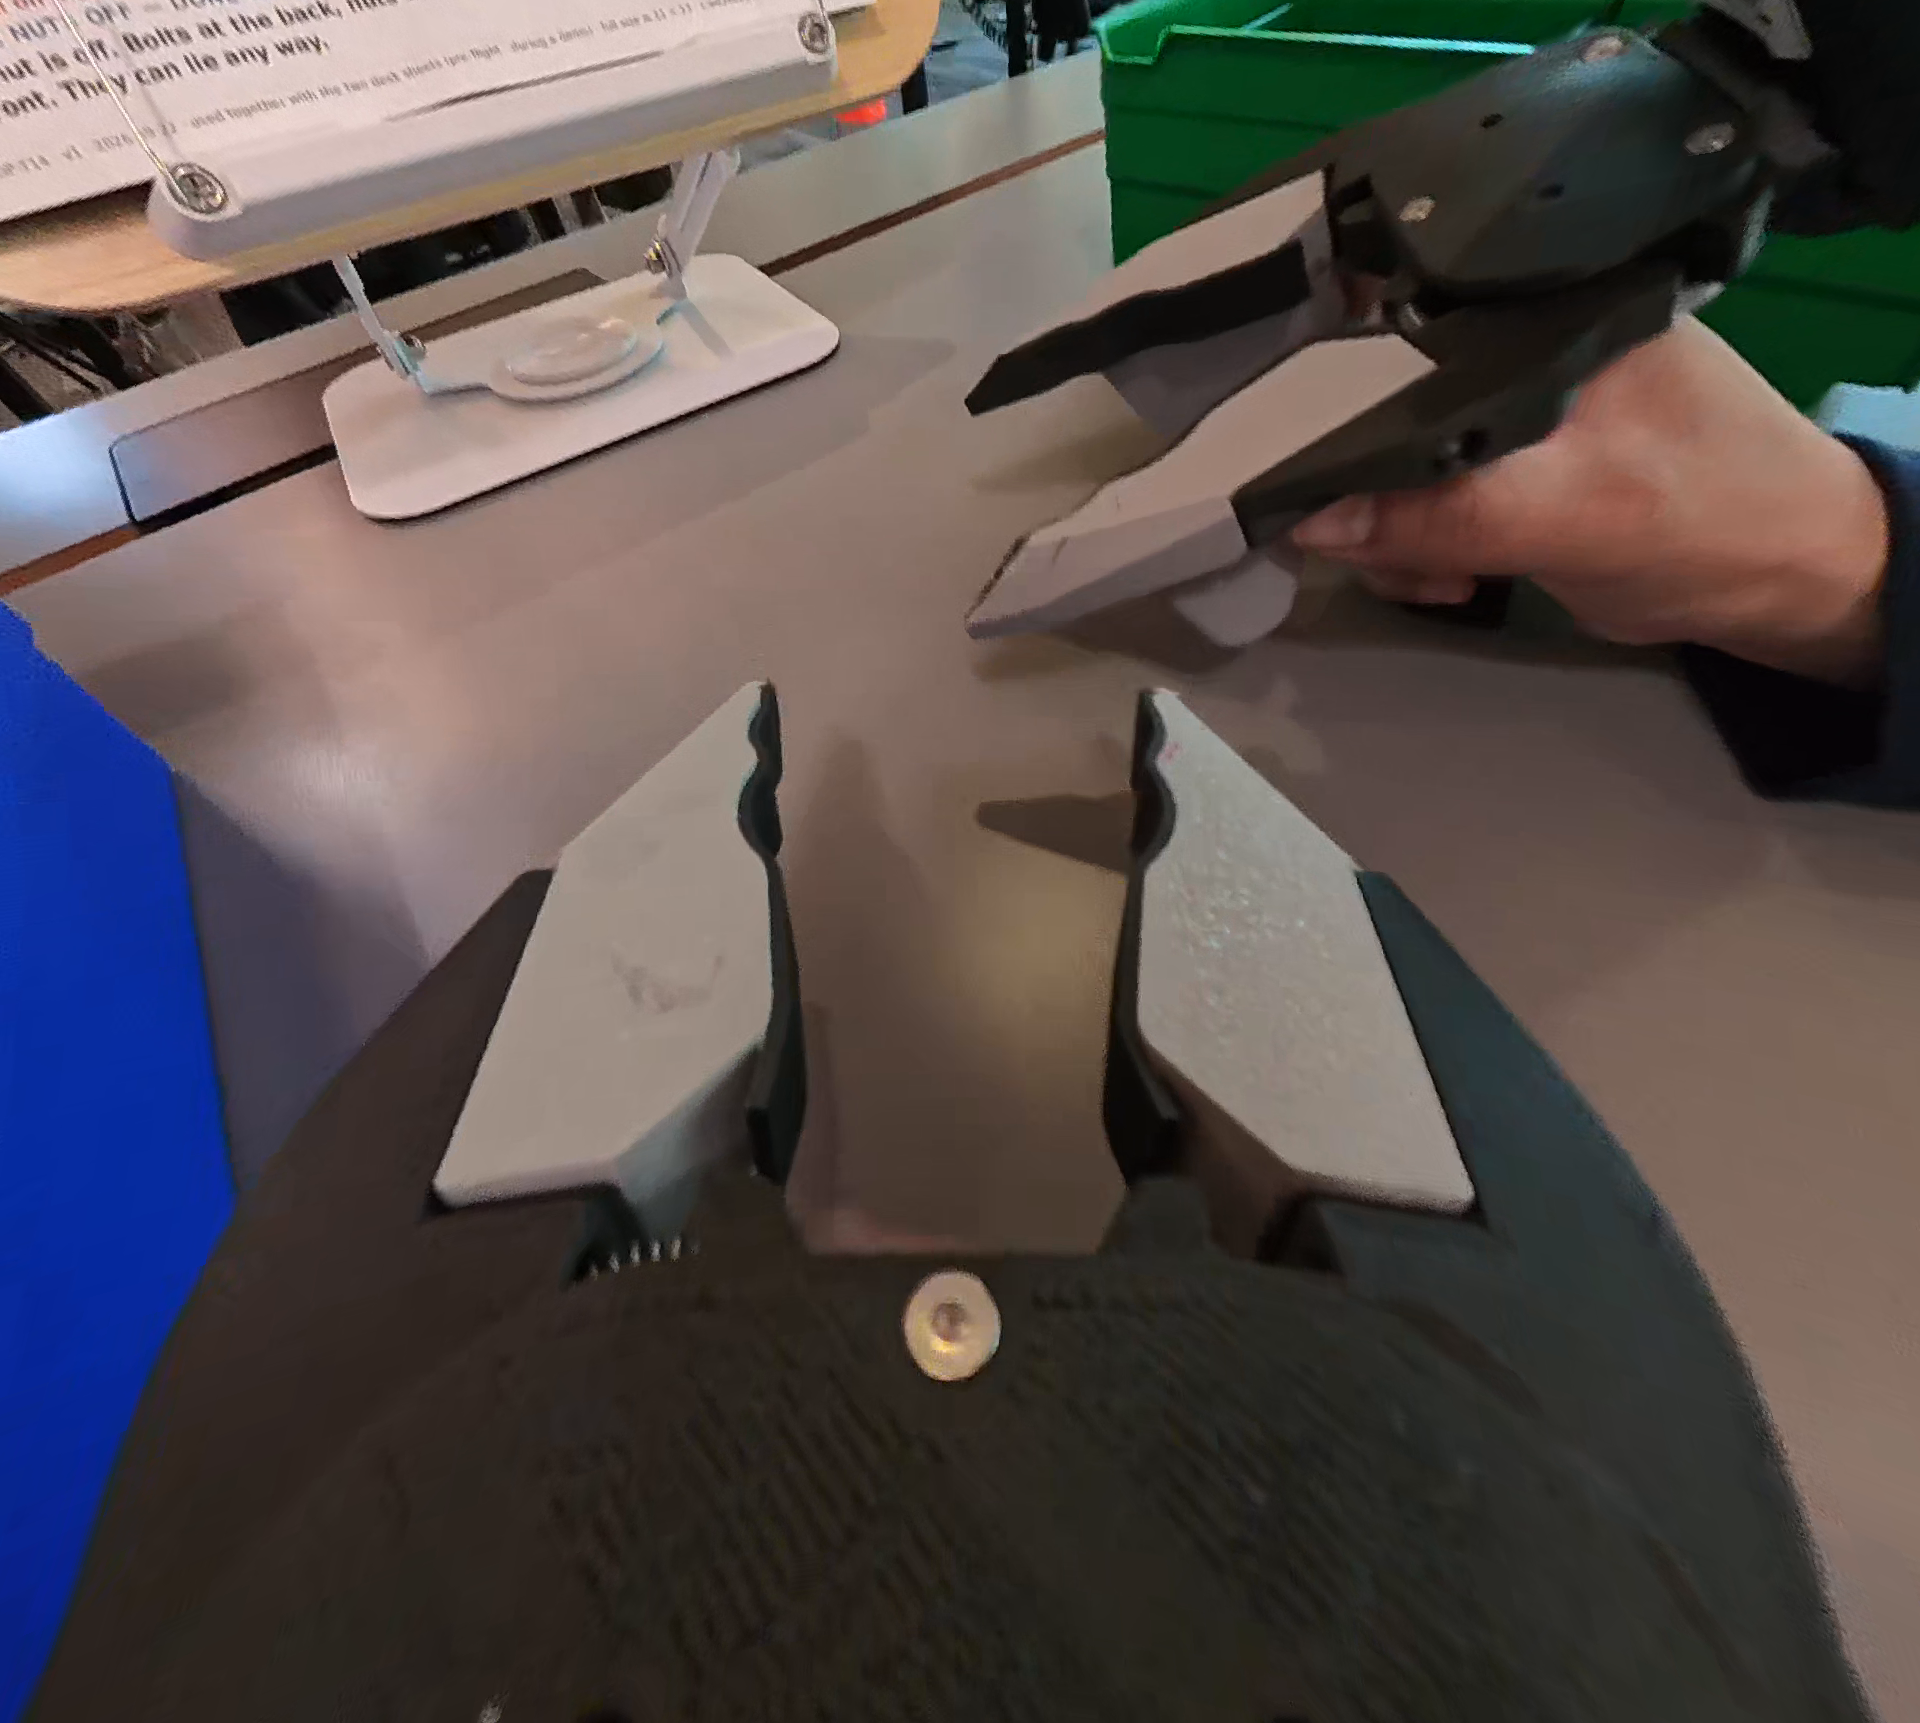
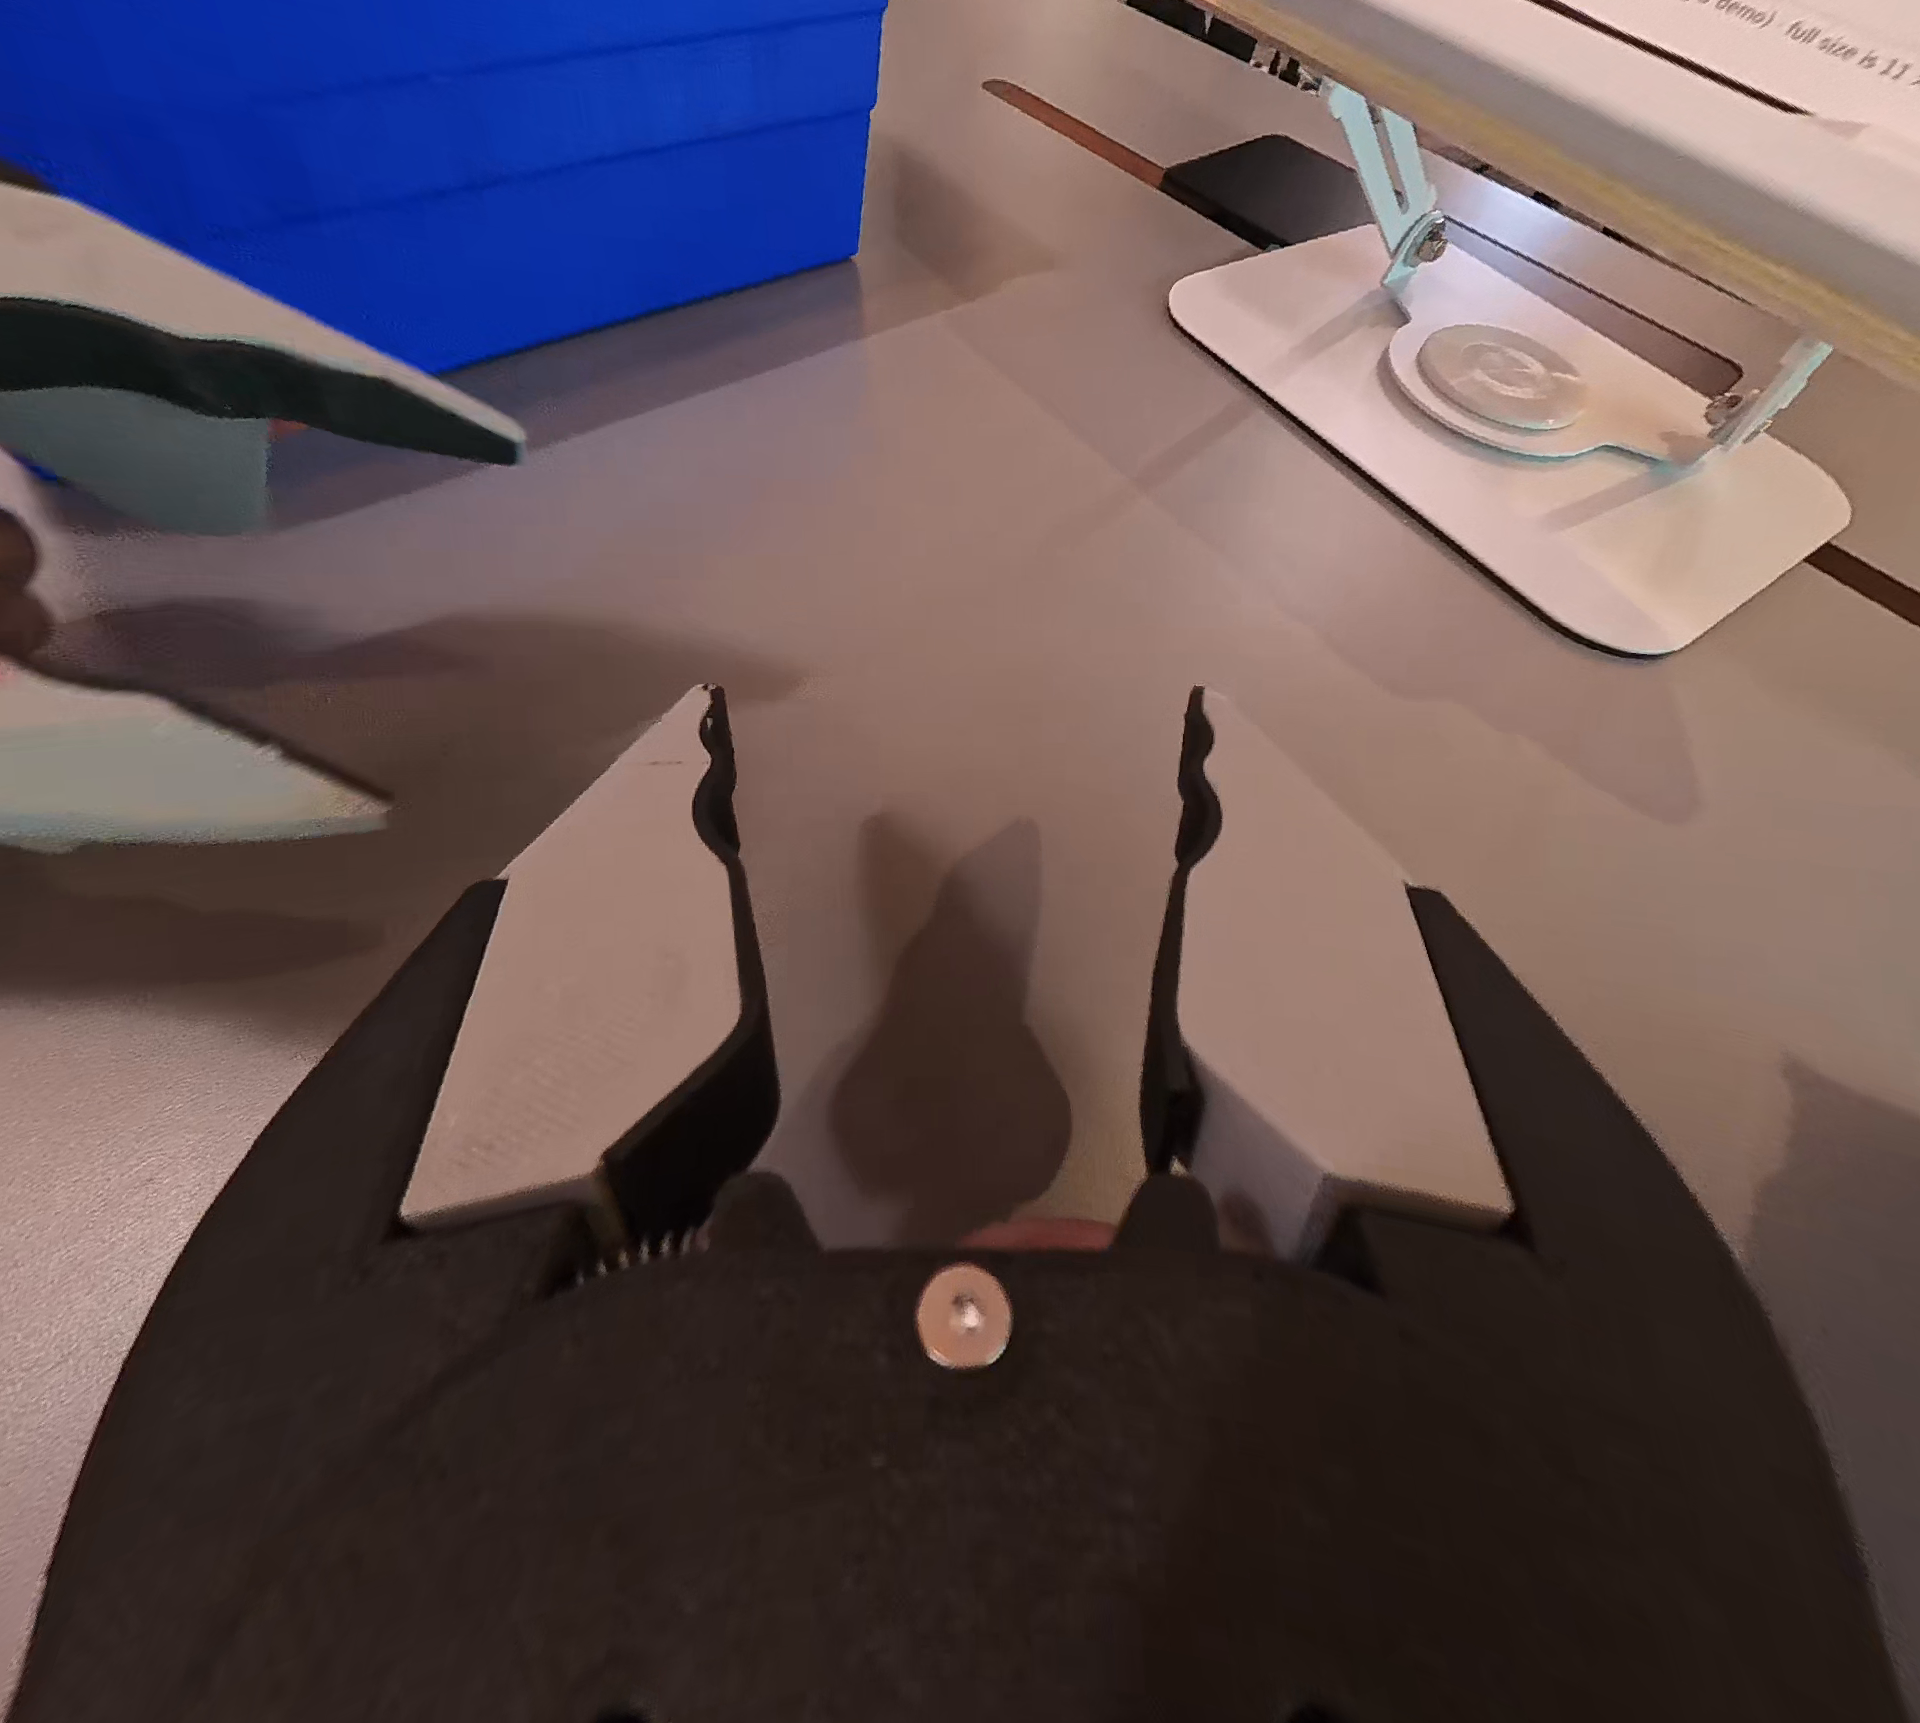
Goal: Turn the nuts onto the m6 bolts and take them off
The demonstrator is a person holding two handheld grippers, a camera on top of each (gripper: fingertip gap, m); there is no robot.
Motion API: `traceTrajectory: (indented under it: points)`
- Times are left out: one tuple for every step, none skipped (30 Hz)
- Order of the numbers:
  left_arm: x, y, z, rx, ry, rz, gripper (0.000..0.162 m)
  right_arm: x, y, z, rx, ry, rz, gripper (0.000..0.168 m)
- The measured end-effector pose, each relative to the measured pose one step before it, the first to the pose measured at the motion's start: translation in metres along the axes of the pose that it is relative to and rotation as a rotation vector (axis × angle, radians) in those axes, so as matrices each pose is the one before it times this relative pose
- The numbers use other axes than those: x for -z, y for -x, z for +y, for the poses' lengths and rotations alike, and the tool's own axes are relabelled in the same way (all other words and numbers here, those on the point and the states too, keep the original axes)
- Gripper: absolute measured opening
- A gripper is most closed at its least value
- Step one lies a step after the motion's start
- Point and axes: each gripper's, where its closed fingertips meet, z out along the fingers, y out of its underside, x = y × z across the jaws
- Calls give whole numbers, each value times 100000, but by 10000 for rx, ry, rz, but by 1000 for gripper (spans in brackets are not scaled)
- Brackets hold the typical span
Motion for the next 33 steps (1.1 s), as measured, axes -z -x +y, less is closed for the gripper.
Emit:
traceTrajectory:
  points:
    - [583, -323, 334, -42, 138, 27, 68, -41, -5, 67, -24, 45, -13, 84]
    - [796, -383, 287, 18, 141, 92, 68, -42, 26, 54, -14, 45, -33, 84]
    - [1104, -354, -63, 74, 98, 139, 68, -37, 50, 64, -7, 43, -47, 84]
    - [1485, -208, -707, 37, -80, 160, 68, -24, 68, 37, -8, 33, -57, 84]
    - [1797, 366, -1327, 15, -184, -28, 66, -13, 93, 18, -5, 10, -82, 84]
    - [1933, 1132, -1707, -31, -177, -265, 64, -11, 50, 2, -20, 3, -60, 82]
    - [1844, 1826, -1761, -100, -86, -439, 62, -23, -1, 49, -43, 28, -44, 80]
    - [1557, 2514, -1527, -94, 17, -588, 60, -50, 9, 58, -56, 49, -59, 80]
    - [1036, 3262, -1043, -35, 131, -790, 56, -40, 7, 47, -63, 35, -50, 80]
    - [326, 3752, -286, 69, 333, -932, 56, 4, -80, 3, -71, 4, 4, 80]
    - [-439, 3372, 528, 223, 559, -627, 58, 36, -74, -11, -66, -22, 9, 80]
    - [-1058, 2850, 1226, 368, 803, -331, 60, 49, -20, -51, -45, -43, -15, 80]
    - [-1460, 2457, 1659, 452, 951, -206, 64, 48, -20, -31, -39, -33, -2, 79]
    - [-1654, 1909, 1637, 457, 889, -55, 66, 27, 6, 19, -30, 5, -2, 78]
    - [-1670, 1335, 1417, 396, 696, 36, 65, -2, 17, 56, -14, 33, -1, 78]
    - [-1604, 710, 1336, 311, 621, 163, 65, -21, -6, 54, -3, 41, 23, 77]
    - [-1463, 511, 1201, 227, 641, 91, 65, -16, -30, 60, 8, 34, 46, 77]
    - [-1246, 338, 904, 66, 557, 43, 65, 2, 5, 13, 23, 15, 39, 77]
    - [-1025, 392, 635, -29, 477, -97, 66, 12, 20, 11, 23, -3, 23, 76]
    - [-861, 366, 470, -20, 434, -116, 67, -5, -20, -1, 5, 2, 21, 76]
    - [-751, 166, 400, 31, 446, 5, 68, -13, -33, 22, -24, 15, 10, 76]
    - [-630, -118, 287, 67, 399, 138, 69, -17, -42, 27, -52, 19, -13, 76]
    - [-497, -318, 144, 55, 292, 213, 69, 0, -59, 9, -71, 4, -4, 76]
    - [-408, -308, 94, -36, 247, 149, 69, 35, -96, -22, -76, -20, 15, 76]
    - [-371, -77, 108, -115, 243, -36, 69, 35, -78, -43, -66, -39, 9, 76]
    - [-326, 68, 122, -143, 224, -137, 69, 43, -45, -37, -54, -36, -7, 76]
    - [-304, 14, 101, -97, 185, -81, 70, 28, -31, -14, -42, -17, -10, 76]
    - [-290, -90, 164, -37, 196, 34, 70, 18, -1, 9, -28, 0, -12, 76]
    - [-279, -34, 181, 22, 183, 28, 70, 2, 11, 17, -12, 4, -17, 75]
    - [-261, -20, 133, 52, 125, 11, 70, 6, 28, 8, 3, 5, -15, 75]
    - [-226, -8, 96, 75, 89, -4, 70, -8, 25, 20, 13, 12, -7, 75]
    - [-163, 34, -37, 97, 0, -70, 70, -21, 21, 22, 12, 21, -6, 75]
    - [-39, -3, -167, 48, -47, -72, 67, -30, 23, 26, 5, 28, -16, 75]
